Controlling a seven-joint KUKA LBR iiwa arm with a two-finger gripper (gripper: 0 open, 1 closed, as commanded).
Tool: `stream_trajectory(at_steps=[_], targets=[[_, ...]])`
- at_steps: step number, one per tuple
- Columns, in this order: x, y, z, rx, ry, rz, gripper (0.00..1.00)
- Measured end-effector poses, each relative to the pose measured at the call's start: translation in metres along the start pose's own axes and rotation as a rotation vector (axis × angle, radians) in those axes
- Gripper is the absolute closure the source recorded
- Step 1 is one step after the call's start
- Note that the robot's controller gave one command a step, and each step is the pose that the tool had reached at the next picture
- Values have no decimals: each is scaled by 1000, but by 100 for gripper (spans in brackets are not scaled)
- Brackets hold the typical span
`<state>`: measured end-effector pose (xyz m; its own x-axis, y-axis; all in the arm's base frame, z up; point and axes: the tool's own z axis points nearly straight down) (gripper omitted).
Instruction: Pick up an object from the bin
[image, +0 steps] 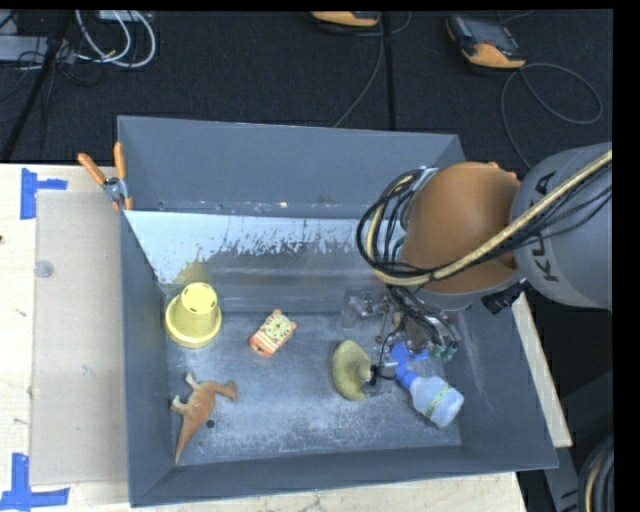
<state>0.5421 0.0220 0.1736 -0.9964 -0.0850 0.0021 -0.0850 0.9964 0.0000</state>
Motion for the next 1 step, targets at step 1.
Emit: stream_trajectory(at_steps=[1], targets=[[1, -5, 36, -1, -3, -176, 0]])
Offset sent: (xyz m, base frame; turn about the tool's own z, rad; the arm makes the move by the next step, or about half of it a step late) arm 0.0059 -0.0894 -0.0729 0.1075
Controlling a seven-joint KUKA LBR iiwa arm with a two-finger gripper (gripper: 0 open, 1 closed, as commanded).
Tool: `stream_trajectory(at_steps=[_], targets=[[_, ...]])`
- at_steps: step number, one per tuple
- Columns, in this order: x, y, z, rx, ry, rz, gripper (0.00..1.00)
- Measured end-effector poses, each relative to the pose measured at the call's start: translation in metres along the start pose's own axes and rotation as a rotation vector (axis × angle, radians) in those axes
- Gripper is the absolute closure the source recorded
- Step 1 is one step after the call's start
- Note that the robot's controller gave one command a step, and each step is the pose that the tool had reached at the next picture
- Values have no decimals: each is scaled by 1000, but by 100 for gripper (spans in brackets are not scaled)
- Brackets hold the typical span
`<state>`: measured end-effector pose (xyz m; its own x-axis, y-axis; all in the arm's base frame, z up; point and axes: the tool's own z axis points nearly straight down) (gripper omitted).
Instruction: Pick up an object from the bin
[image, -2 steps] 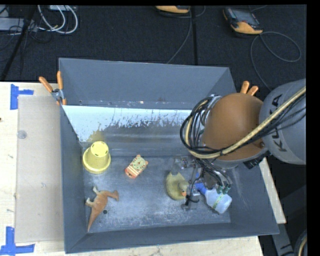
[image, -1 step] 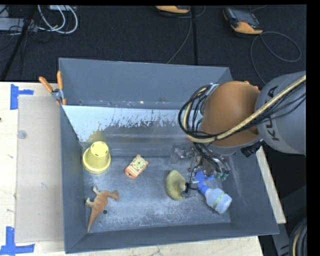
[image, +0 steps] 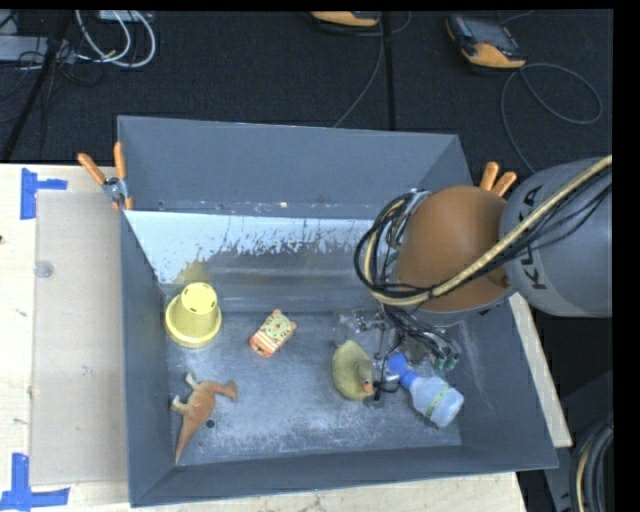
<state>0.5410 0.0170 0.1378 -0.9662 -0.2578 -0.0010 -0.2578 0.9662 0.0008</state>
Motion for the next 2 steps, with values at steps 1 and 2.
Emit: stream_trajectory(at_steps=[1, 2], targets=[[7, -23, 18, -3, 6, -124, 0], [8, -37, 24, 0, 5, 60, 0]])
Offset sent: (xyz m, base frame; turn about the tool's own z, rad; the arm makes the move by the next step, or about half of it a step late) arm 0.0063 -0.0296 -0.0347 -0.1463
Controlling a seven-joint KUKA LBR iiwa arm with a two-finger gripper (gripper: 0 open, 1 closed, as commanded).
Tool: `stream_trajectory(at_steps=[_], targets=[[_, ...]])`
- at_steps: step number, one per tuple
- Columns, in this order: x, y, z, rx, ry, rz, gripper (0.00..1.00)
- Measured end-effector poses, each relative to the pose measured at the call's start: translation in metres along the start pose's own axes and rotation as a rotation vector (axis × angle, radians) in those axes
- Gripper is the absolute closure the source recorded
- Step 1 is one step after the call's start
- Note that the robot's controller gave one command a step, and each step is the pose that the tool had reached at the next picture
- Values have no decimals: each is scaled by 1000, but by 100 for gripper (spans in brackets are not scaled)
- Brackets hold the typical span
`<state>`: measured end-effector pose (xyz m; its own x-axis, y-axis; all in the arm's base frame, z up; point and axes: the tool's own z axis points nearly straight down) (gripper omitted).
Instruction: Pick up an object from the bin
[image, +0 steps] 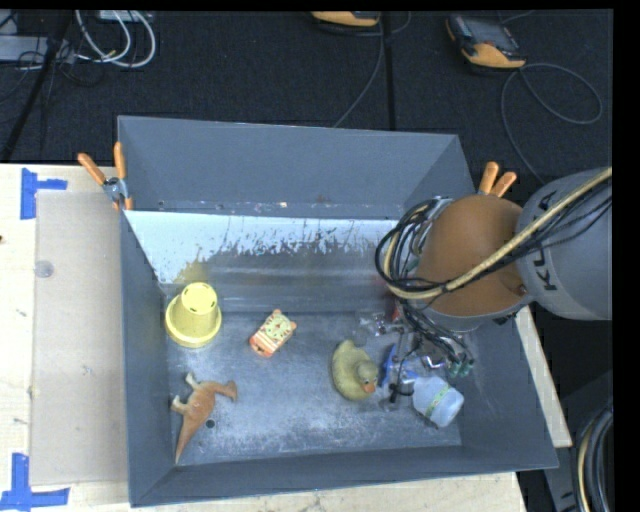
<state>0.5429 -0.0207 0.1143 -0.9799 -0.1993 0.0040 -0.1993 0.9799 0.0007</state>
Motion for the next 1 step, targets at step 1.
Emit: stream_trajectory(at_steps=[1], targets=[[-6, 1, 12, -2, 0, -87, 0]])
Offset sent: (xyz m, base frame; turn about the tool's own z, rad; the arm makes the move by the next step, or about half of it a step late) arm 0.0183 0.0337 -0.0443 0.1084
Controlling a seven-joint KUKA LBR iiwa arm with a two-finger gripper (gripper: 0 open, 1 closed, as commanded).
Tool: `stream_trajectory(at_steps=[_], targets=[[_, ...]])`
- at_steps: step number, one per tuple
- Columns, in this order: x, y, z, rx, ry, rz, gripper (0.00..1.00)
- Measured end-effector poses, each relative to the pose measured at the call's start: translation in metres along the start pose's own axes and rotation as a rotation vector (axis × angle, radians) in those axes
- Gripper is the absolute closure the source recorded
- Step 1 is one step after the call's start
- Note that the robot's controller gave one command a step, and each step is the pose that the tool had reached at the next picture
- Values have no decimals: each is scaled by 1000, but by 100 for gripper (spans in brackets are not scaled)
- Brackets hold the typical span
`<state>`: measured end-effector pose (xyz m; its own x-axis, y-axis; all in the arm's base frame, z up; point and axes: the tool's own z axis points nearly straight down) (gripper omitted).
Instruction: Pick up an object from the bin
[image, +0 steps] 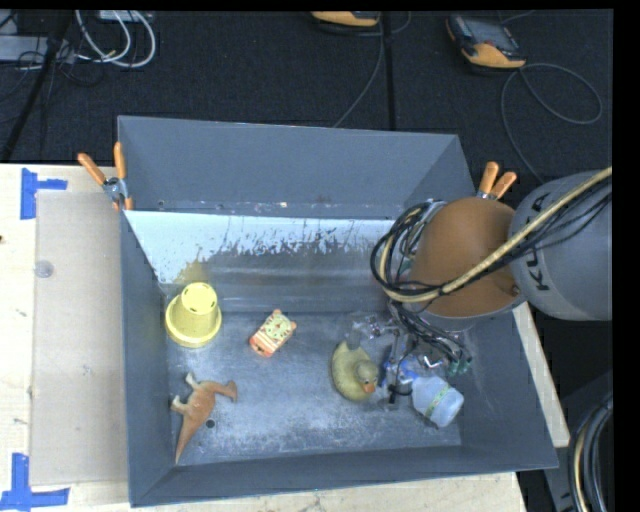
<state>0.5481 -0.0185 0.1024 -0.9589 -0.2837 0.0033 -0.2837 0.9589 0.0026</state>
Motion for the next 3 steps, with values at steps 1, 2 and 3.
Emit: stream_trajectory(at_steps=[1, 2, 3], targets=[[-23, 23, 26, 7, 6, 198, 100], [-23, 22, 26, 7, 5, 197, 100], [-24, 18, -149, 9, -2, 177, 100]])
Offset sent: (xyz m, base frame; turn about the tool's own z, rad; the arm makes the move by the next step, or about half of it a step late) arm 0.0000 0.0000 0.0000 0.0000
